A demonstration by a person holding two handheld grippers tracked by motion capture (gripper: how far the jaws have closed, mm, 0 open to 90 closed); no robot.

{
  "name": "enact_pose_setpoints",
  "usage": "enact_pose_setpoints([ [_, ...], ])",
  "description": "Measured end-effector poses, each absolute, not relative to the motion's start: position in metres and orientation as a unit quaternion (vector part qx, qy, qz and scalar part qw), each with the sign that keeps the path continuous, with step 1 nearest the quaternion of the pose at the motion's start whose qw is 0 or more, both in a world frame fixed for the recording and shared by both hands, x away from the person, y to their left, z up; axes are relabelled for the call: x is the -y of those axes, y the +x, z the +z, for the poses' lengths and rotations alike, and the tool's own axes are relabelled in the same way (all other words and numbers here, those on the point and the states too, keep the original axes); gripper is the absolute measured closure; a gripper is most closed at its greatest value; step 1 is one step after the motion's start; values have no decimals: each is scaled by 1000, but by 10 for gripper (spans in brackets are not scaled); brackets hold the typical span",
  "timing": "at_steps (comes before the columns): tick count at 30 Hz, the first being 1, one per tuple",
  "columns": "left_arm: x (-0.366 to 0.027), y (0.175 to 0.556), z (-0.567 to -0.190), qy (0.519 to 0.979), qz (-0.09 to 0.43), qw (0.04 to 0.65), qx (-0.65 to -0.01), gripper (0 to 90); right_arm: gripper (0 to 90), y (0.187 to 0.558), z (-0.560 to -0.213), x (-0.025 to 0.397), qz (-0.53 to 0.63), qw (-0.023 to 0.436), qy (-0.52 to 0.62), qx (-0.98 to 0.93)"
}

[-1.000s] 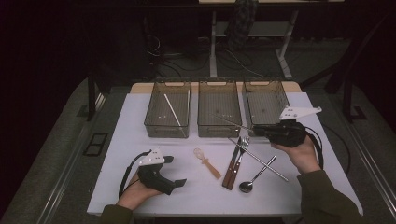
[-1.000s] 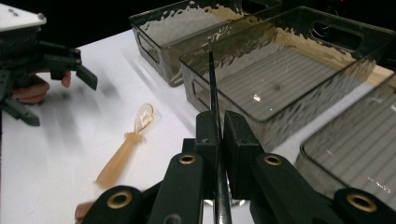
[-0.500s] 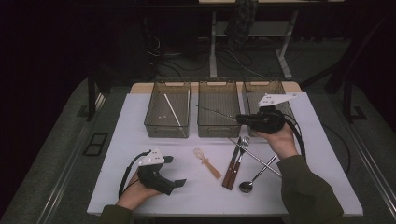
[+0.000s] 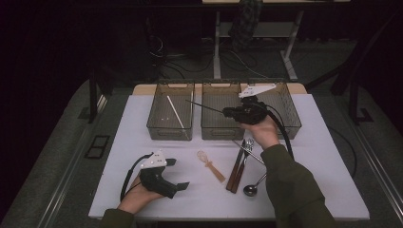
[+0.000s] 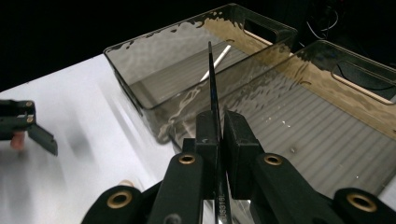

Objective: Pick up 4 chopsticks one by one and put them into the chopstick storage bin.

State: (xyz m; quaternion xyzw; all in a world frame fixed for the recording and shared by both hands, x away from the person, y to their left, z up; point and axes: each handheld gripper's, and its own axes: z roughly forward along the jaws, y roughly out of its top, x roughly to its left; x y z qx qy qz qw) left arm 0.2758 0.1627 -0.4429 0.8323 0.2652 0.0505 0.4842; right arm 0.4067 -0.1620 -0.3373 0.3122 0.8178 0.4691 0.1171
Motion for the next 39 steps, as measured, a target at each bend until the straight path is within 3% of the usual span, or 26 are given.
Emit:
enact_pose_setpoints([
  [39, -162, 274, -440, 827, 46, 498, -258, 0, 847, 491, -368, 16, 392, 138, 364, -834],
])
